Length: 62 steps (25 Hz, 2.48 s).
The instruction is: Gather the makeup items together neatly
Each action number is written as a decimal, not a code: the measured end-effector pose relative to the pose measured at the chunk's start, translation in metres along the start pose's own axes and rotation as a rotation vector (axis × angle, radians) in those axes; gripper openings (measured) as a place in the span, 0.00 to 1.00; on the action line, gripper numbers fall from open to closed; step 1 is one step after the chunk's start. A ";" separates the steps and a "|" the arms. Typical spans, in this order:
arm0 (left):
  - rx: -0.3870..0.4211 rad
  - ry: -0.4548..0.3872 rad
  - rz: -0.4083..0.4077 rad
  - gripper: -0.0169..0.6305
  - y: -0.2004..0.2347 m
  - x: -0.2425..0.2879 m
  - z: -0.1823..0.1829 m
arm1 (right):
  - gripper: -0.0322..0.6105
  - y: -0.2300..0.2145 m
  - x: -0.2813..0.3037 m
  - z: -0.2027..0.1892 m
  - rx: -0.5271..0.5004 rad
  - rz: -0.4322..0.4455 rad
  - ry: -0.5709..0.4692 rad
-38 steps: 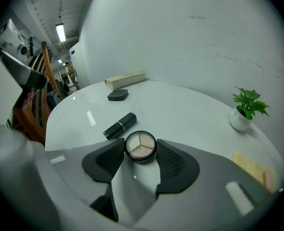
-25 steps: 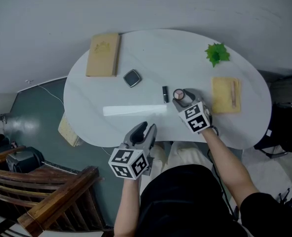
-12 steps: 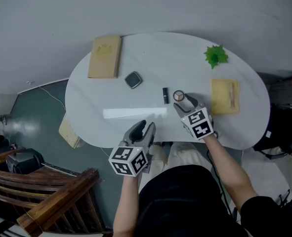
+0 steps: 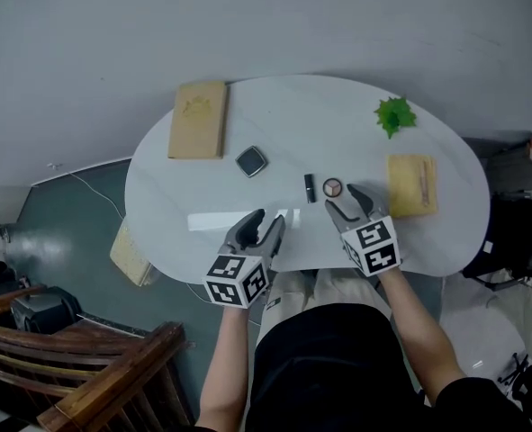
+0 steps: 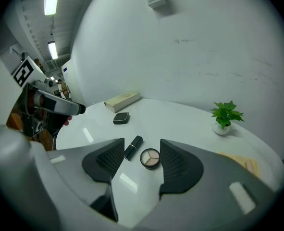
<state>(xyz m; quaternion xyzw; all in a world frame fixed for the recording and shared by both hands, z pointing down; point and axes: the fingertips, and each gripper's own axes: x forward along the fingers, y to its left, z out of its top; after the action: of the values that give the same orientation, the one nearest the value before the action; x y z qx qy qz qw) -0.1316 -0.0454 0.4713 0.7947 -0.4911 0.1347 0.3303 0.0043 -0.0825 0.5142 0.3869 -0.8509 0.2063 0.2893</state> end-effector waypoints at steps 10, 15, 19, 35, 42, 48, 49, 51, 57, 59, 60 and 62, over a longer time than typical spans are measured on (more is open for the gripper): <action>0.122 0.015 -0.043 0.34 0.050 0.026 0.030 | 0.39 0.016 -0.017 0.025 0.050 -0.076 -0.032; 0.173 0.029 -0.075 0.37 0.070 0.041 0.038 | 0.39 0.018 -0.024 0.034 0.086 -0.141 -0.045; 0.237 0.062 -0.077 0.39 0.088 0.053 0.040 | 0.39 0.026 -0.026 0.038 0.133 -0.169 -0.057; 0.526 0.223 -0.143 0.49 0.123 0.102 0.024 | 0.39 0.037 -0.042 0.018 0.218 -0.256 -0.026; 0.546 0.278 -0.154 0.53 0.132 0.121 0.014 | 0.39 0.035 -0.043 0.012 0.240 -0.269 -0.018; 0.565 0.307 -0.155 0.54 0.136 0.128 0.006 | 0.39 0.035 -0.041 0.008 0.257 -0.281 -0.011; 0.568 0.307 -0.153 0.54 0.137 0.128 0.006 | 0.39 0.035 -0.041 0.007 0.260 -0.283 -0.011; 0.569 0.307 -0.148 0.52 0.138 0.129 0.007 | 0.39 0.035 -0.042 0.007 0.264 -0.287 -0.011; 0.566 0.312 -0.154 0.51 0.138 0.130 0.007 | 0.39 0.034 -0.042 0.008 0.282 -0.292 -0.018; 0.563 0.312 -0.153 0.51 0.137 0.130 0.007 | 0.39 0.034 -0.042 0.008 0.287 -0.292 -0.020; 0.562 0.312 -0.151 0.51 0.137 0.130 0.007 | 0.39 0.034 -0.042 0.007 0.286 -0.292 -0.019; 0.560 0.311 -0.147 0.50 0.137 0.130 0.007 | 0.39 0.035 -0.042 0.007 0.283 -0.291 -0.018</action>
<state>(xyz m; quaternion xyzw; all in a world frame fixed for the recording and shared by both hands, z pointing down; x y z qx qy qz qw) -0.1894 -0.1810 0.5897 0.8579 -0.3200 0.3602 0.1787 -0.0030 -0.0422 0.4777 0.5443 -0.7511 0.2764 0.2513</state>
